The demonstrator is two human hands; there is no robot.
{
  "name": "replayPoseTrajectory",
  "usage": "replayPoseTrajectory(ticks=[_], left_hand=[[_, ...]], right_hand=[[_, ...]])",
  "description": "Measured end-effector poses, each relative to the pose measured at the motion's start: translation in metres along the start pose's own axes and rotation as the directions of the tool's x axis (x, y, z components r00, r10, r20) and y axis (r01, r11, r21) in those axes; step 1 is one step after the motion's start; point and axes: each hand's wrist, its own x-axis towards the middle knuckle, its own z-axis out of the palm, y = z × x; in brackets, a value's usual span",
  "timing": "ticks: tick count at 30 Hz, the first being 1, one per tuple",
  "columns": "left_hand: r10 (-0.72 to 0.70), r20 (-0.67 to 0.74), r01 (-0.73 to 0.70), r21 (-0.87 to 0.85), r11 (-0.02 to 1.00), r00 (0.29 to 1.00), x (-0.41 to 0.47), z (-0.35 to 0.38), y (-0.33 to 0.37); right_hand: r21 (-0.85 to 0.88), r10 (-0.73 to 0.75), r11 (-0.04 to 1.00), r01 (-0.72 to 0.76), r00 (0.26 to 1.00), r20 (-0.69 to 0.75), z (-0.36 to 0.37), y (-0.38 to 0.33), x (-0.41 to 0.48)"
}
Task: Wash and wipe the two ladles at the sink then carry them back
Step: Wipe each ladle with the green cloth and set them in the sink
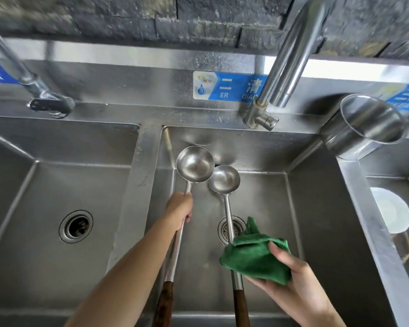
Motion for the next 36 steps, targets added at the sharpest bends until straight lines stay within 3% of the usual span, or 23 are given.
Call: replayPoseTrajectory(ticks=[9, 12, 15, 19, 22, 24, 27, 29, 31, 34, 36], left_hand=[[0.254, 0.034, -0.252, -0.072, 0.965, 0.967, -0.112, -0.076, 0.079], [0.430, -0.081, -0.416, 0.146, 0.897, 0.899, -0.143, -0.122, 0.102], [0.570, -0.147, -0.490, 0.367, 0.790, 0.809, -0.177, -0.172, 0.124], [0.702, -0.202, -0.506, 0.562, 0.654, 0.683, -0.208, -0.228, 0.135], [0.744, -0.191, -0.504, 0.626, 0.595, 0.640, -0.220, -0.259, 0.135], [0.752, -0.173, -0.522, 0.621, 0.584, 0.636, -0.221, -0.278, 0.133], [0.670, -0.125, -0.500, 0.570, 0.652, 0.731, -0.213, -0.304, 0.121], [0.586, -0.079, -0.487, 0.474, 0.734, 0.806, -0.207, -0.311, 0.107], [0.479, 0.007, -0.469, 0.221, 0.855, 0.878, -0.200, -0.320, 0.089], [0.361, 0.124, -0.355, -0.062, 0.933, 0.924, -0.186, -0.328, 0.066], [0.330, 0.160, -0.306, -0.155, 0.939, 0.930, -0.176, -0.332, 0.055]], right_hand=[[-0.149, -0.111, 0.981, 0.123, 0.990, 0.084, 0.092, -0.021, -0.051], [-0.150, -0.123, 0.978, 0.143, 0.983, 0.135, 0.119, -0.024, -0.068], [-0.125, -0.141, 0.979, 0.164, 0.975, 0.172, 0.153, -0.022, -0.081], [-0.102, -0.187, 0.973, 0.209, 0.964, 0.187, 0.197, -0.015, -0.087], [-0.065, -0.207, 0.973, 0.223, 0.960, 0.190, 0.230, -0.003, -0.085], [-0.053, -0.238, 0.966, 0.251, 0.954, 0.183, 0.252, 0.009, -0.080], [-0.036, -0.348, 0.933, 0.357, 0.926, 0.145, 0.288, 0.029, -0.063], [-0.064, -0.469, 0.875, 0.480, 0.873, 0.130, 0.307, 0.039, -0.050], [-0.144, -0.647, 0.742, 0.655, 0.755, 0.101, 0.332, 0.051, -0.029], [-0.391, -0.887, 0.362, 0.846, 0.442, 0.136, 0.369, 0.073, 0.004], [-0.595, -0.931, 0.111, 0.796, 0.292, 0.217, 0.382, 0.092, 0.028]])
